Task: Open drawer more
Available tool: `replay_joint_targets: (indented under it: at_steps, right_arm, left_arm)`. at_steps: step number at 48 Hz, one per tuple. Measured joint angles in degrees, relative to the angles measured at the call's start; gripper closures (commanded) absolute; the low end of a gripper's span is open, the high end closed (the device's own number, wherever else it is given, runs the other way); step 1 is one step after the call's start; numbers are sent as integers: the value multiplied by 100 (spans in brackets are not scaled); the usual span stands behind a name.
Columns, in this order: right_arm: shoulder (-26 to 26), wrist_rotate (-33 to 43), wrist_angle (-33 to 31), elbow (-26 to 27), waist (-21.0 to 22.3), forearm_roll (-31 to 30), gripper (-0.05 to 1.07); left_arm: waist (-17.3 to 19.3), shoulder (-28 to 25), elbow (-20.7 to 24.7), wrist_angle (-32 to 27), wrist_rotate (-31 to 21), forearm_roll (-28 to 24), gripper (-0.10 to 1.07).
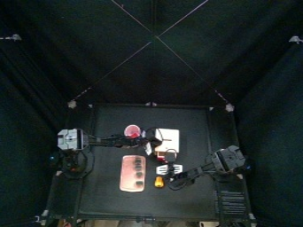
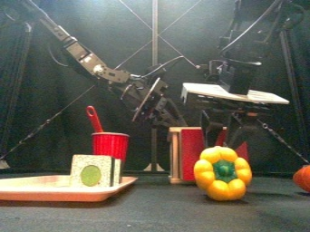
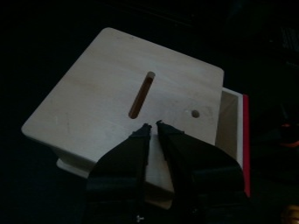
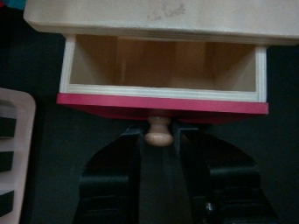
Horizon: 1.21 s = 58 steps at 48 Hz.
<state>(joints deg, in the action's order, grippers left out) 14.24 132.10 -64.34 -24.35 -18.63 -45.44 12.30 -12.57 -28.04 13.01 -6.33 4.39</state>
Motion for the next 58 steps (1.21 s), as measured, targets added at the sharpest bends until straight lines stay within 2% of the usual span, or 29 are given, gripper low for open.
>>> replay_joint_targets:
  at_steps: [14,58]
  right_arm:
    - [9,-18,0,18,-26,18,58]
    - [88,-26,141,325,-633,492,58]
  left_arm:
    - [0,0,-9,0,0,0,37]
    - [18,0,-9,0,-9,0,37]
